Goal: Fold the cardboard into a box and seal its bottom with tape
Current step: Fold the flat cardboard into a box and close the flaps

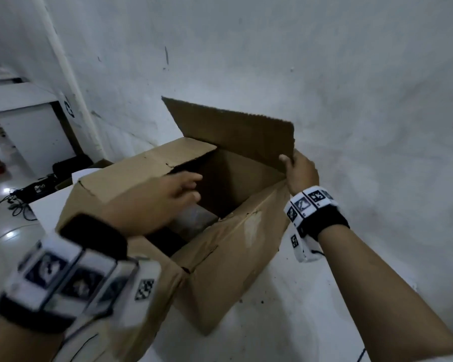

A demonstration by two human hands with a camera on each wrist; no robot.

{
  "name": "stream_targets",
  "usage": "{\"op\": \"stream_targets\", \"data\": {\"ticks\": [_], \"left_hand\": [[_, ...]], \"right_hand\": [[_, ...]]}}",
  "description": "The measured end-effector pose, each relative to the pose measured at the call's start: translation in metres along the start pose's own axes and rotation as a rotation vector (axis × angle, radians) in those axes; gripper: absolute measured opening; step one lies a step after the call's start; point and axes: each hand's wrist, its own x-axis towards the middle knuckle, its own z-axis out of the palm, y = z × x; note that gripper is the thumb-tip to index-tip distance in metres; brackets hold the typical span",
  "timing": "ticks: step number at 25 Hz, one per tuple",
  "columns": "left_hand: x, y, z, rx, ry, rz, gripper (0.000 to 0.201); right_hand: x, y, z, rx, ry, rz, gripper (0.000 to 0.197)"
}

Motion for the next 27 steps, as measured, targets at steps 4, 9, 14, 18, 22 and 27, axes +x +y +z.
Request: {"op": "stream_targets", "data": {"ticks": [4, 9, 14, 18, 22, 27], "left_hand": [[0.054, -0.024, -0.013, 0.223, -0.12, -0.08, 0.038], [0.115, -0.033, 0.022, 0.248, -0.396, -0.041, 0.043], [0.17, -0.023, 0.022, 0.063, -0.454, -0.051, 0.045], [0.169, -0.03, 0.07, 0.115, -0.509, -0.204, 0.063], [0.163, -0.044, 0.095, -0.088, -0.58, -0.351, 0.058], [0.171, -0.048, 0.044, -0.13, -0.469, -0.335, 0.034]], "right_hand": [[0.008, -0.014, 0.0, -0.015, 0.04, 0.125, 0.036], [0.005, -0.012, 0.0, -0.026, 0.038, 0.122, 0.034], [0.011, -0.009, 0.0, -0.027, 0.048, 0.149, 0.035], [0.016, -0.009, 0.002, -0.049, 0.054, 0.182, 0.037], [0.02, -0.01, -0.002, -0.078, 0.045, 0.205, 0.037], [0.021, -0.012, 0.002, -0.102, 0.073, 0.205, 0.036]]}}
